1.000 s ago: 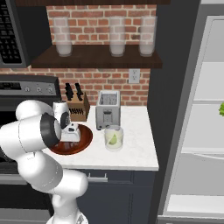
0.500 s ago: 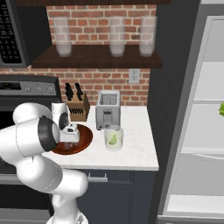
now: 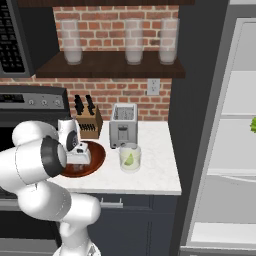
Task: Grab a lemon wedge from the fridge and one ice cube from the ice bowl, and put them in the glass of lemonade.
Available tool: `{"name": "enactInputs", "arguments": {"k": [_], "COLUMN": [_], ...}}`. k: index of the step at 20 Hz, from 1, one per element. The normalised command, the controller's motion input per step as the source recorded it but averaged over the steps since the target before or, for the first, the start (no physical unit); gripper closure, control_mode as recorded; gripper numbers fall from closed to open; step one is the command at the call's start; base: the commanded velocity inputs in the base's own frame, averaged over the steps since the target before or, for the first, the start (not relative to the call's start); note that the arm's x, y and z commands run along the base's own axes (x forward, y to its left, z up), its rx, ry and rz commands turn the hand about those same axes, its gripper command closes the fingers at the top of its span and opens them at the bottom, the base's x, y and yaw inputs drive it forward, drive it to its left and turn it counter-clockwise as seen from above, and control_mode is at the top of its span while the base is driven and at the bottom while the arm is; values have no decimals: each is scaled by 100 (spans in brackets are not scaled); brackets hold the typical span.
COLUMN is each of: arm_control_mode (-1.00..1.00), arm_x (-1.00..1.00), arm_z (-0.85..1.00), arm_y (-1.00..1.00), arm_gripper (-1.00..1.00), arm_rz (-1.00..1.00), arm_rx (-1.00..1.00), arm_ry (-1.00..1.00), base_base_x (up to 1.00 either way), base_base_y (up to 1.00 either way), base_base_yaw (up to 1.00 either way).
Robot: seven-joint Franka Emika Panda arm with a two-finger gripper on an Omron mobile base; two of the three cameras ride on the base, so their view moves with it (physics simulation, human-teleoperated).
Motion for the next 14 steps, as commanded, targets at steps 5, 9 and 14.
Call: {"name": "enactInputs", "arguments": {"k": [5,9,14], "arm_control_mode": [-100,-100,-100], "arm_x": [0,0,0], "arm_z": [-21,-9,-2], "arm_y": [0,0,0], "arm_gripper": [-100,-100,-100], "arm_rz": [0,0,0], "arm_rx": [0,0,0], "arm_ry": [0,-2,0], "base_base_x": [0,0,0], "base_base_y": [0,0,0], "base_base_yaw": [0,0,0]}}
